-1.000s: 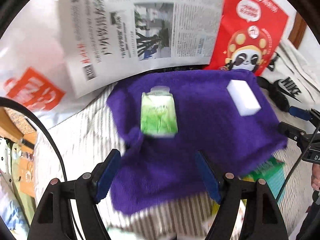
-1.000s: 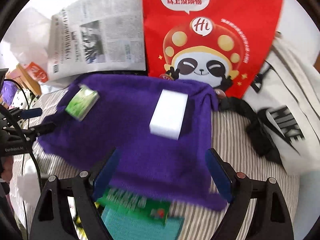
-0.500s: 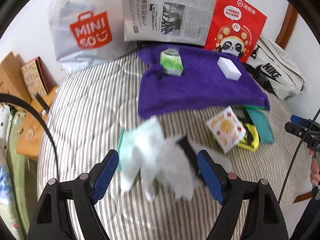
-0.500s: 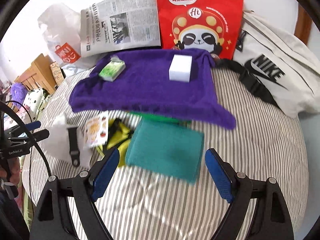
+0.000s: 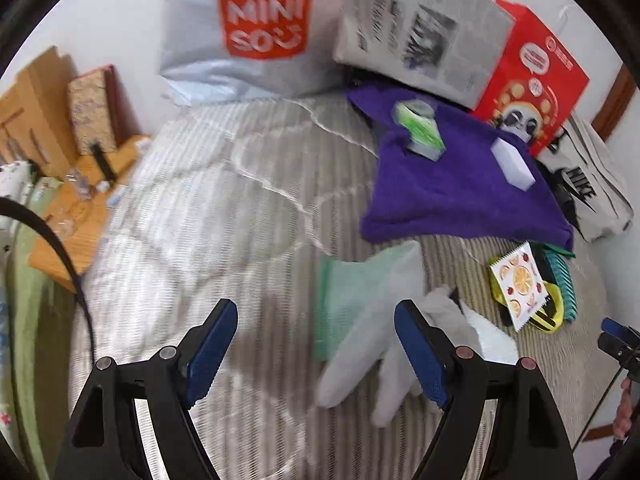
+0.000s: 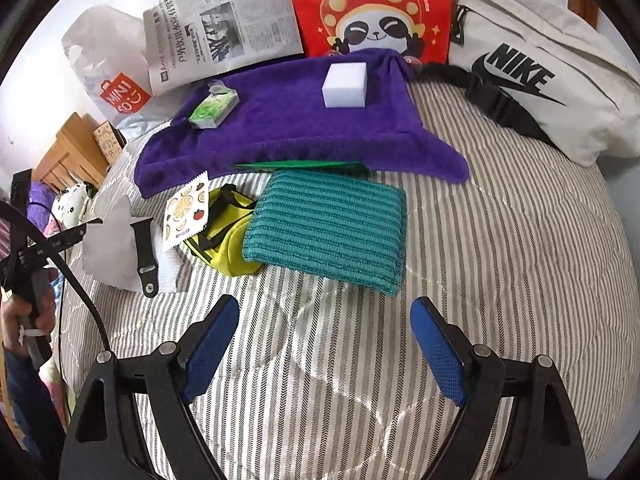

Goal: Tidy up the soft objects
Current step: 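Grasp the white cloth with the left gripper while the right gripper moves toward the teal cloth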

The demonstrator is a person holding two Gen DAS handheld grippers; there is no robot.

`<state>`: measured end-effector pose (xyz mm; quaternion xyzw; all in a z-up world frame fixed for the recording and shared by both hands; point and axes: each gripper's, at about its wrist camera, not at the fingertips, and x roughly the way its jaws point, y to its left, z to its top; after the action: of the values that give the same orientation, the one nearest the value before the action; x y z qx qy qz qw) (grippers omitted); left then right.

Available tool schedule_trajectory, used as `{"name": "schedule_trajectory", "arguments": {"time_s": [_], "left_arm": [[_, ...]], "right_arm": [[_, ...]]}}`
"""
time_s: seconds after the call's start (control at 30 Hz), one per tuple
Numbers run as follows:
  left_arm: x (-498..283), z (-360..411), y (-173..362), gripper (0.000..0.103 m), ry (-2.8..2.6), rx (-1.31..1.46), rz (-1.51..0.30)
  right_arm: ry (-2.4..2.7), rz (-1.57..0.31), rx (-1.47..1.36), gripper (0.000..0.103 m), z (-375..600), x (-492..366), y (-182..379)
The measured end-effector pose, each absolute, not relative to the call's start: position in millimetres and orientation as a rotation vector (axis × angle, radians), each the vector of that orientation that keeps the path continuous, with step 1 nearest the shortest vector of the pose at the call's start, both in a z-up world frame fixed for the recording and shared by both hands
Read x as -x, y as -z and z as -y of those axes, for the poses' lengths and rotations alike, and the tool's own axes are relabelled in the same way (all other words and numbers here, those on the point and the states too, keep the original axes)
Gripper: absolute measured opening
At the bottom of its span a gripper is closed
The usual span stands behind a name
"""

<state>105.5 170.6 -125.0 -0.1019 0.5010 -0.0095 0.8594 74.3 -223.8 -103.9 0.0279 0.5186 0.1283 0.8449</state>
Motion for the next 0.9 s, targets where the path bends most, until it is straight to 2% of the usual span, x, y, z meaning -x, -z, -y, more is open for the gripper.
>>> {"name": "schedule_trajectory", "arguments": {"time_s": [0.4,0.43,0.47,0.57,0.73,0.9], "left_arm": [[-119,-117,152,0.079,0.103,0.063,-1.101],[-118,-117,150,0.073,0.107,0.062,-1.093],[-116,-117,149,0.056,0.119,0.063,-1.080],[-112,-117,147,0.036,0.178,0.094,-1.071],[-109,-123,144,0.023,0.187,0.135,-1.056],[-103,-134,132,0.023,0.050,0.032,-1.019]], "right_arm": [[-0.258,-1.136,-0.051,0.087,220,-81,116],[-0.259,-1.138,-0.052,0.087,220,-81,116],[-0.259,-1.140,-0.053,0.087,219,-82,117],[-0.261,-1.144,-0.051,0.087,218,-83,118],[-0.265,-1.136,-0.060,0.087,218,-84,118],[-0.237,-1.126,-0.037,0.087,222,-83,117]]}}
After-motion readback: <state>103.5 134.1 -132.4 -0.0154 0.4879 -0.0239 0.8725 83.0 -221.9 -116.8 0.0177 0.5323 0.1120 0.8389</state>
